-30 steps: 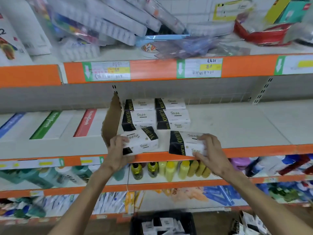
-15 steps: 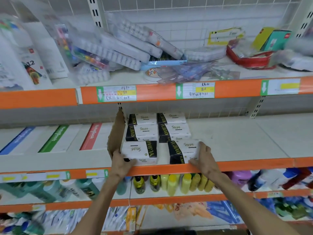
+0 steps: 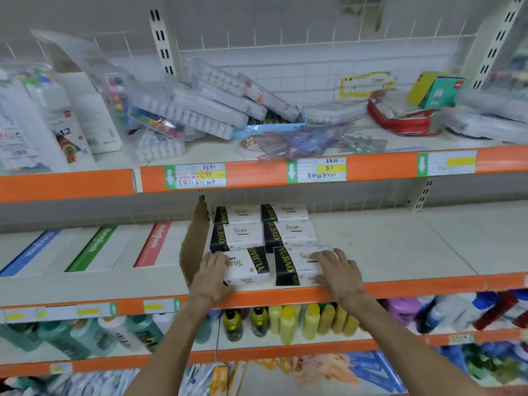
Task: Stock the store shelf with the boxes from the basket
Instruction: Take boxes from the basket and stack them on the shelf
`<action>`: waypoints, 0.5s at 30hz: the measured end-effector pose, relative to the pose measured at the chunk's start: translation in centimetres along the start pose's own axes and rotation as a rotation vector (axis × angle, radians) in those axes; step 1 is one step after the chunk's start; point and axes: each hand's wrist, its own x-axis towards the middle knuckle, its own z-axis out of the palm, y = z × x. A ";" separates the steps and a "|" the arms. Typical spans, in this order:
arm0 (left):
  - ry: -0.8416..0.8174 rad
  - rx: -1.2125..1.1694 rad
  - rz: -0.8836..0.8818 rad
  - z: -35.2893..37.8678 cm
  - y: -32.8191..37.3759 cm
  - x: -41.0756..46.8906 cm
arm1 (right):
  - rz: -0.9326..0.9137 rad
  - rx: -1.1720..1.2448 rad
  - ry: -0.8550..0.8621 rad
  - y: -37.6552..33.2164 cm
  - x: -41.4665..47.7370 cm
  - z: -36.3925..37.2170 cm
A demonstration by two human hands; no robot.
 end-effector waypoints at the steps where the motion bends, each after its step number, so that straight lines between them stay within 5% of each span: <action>1: -0.010 0.010 -0.013 -0.3 0.4 0.4 | 0.014 -0.005 -0.008 0.4 0.0 -0.2; 9: -0.085 0.214 -0.041 -1.2 2.3 2.1 | 0.056 0.050 -0.045 1.4 -0.1 -0.4; 12: 0.025 0.328 0.032 -0.9 2.8 1.1 | 0.066 0.065 -0.061 1.4 -0.2 -0.5; 15: 0.185 0.132 -0.102 0.1 3.4 -0.6 | 0.071 0.085 -0.063 1.5 -0.3 -0.4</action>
